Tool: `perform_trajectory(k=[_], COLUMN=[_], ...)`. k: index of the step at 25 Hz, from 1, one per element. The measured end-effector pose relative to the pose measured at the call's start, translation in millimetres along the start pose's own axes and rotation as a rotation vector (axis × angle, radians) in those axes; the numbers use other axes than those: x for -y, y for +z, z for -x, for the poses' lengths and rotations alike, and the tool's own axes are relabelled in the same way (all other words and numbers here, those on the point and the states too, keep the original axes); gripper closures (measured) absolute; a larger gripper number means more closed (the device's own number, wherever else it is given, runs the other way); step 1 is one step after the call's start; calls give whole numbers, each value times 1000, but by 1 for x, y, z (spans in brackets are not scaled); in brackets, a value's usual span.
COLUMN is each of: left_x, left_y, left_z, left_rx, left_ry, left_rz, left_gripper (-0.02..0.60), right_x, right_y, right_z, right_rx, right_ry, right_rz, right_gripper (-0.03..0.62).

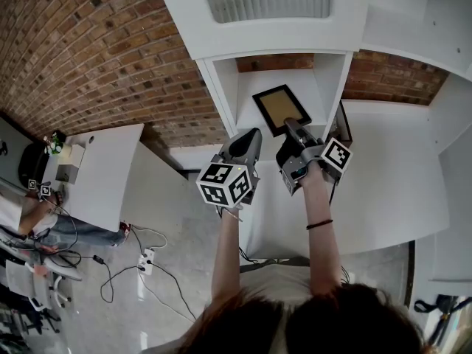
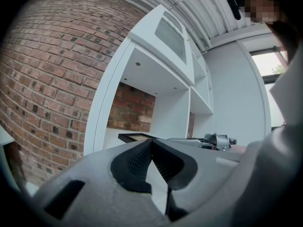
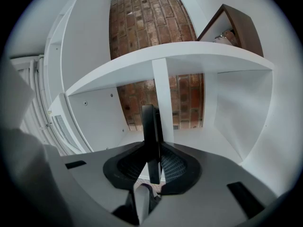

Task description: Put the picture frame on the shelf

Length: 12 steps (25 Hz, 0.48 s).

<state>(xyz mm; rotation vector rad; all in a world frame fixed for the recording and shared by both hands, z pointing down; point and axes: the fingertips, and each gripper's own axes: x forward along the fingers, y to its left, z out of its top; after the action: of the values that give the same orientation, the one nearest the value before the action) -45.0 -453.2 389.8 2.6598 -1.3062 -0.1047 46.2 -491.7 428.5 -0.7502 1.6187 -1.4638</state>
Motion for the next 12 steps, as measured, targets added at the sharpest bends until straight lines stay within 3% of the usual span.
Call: perform_trajectory(k=[12], left_x=[2], left_y=[3], left_z=[-1], left_rx=[4], left_ry=[-2], left_rz=[-4], left_gripper=[571], right_x=[-1], right_y=[0], right_z=[0], right_rx=[-14], right_ry=[5], right_rz=[-21], right_gripper=[517])
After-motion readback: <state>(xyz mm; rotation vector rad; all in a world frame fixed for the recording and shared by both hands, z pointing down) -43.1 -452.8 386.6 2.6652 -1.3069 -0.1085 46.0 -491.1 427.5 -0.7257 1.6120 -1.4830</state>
